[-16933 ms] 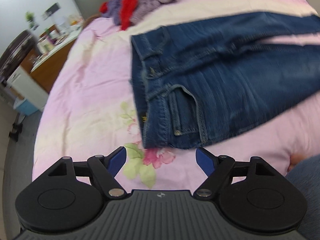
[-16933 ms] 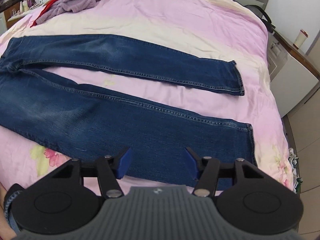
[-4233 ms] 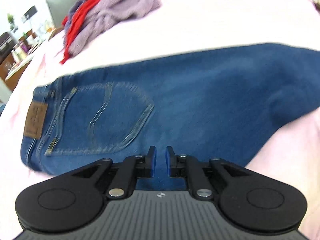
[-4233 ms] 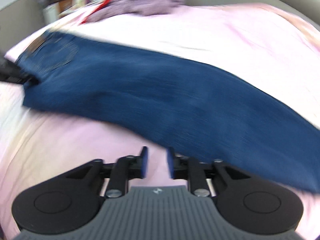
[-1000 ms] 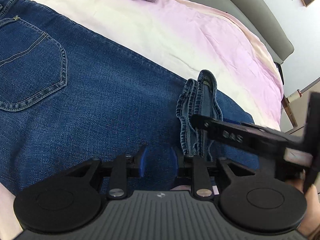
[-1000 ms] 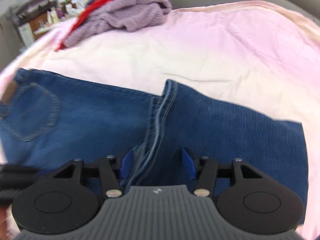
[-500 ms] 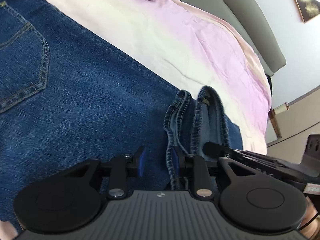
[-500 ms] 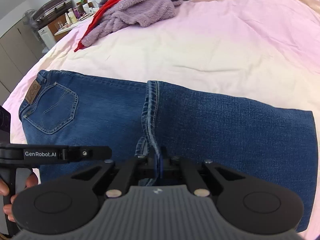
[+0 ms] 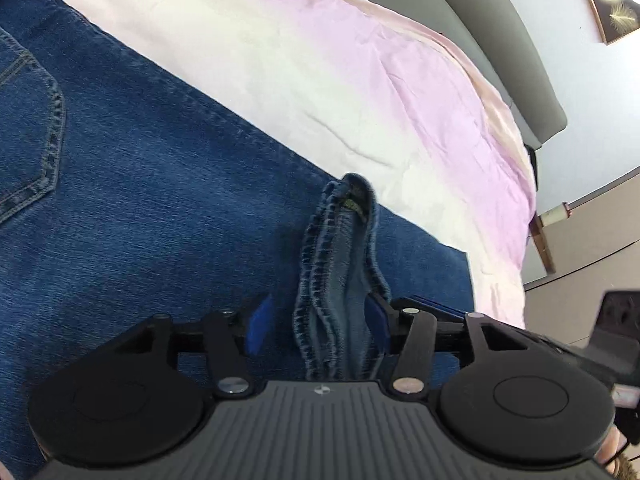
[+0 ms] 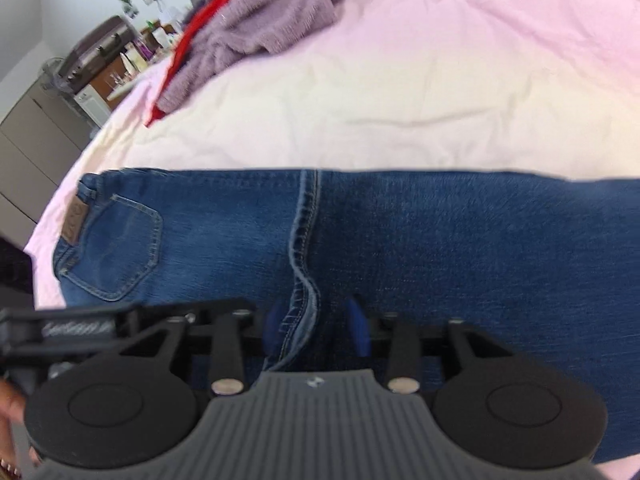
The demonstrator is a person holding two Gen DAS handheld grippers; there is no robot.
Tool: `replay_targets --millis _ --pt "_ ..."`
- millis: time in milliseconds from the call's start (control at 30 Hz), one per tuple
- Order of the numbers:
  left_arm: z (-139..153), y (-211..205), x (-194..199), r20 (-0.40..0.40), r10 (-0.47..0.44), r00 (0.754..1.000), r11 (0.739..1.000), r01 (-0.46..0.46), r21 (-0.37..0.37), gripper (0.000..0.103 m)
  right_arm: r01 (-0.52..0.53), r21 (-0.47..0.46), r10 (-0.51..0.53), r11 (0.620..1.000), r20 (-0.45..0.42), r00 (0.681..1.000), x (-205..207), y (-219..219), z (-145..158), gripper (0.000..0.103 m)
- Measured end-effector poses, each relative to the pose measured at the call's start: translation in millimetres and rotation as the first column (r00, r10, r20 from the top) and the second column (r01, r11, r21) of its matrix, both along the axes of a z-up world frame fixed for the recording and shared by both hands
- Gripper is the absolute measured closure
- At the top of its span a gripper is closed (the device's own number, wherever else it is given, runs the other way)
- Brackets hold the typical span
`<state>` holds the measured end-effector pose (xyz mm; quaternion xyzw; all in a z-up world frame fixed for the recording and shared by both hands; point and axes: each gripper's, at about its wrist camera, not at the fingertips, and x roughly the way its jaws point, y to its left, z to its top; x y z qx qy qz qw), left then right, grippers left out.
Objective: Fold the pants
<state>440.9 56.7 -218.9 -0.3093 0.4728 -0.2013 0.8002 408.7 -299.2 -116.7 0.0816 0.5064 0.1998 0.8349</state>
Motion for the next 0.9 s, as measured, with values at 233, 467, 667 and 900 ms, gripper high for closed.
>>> replay_targets --millis 233,467,667,900 --pt "2 -33 5 0.014 -0.002 1.0 1.0 0.002 -0.013 0.022 0.045 -0.174 -0.018 0.984 0.156 0.988 -41 -49 26 0.067" --pt "-18 -56 13 -0.071 0.048 0.996 0.981 -0.034 0.194 0.028 0.096 -0.266 -0.057 0.959 0.151 0.987 -63 -111 11 0.067" --pt "-36 -46 19 -0.107 0.046 0.993 0.999 -0.044 0.015 0.073 0.146 -0.294 -0.089 0.944 0.2 0.976 -82 -151 8 0.07" --pt "18 -51 9 0.092 0.03 0.995 0.993 -0.04 0.109 0.087 0.241 -0.286 -0.17 0.927 0.251 0.953 -88 -189 15 0.086"
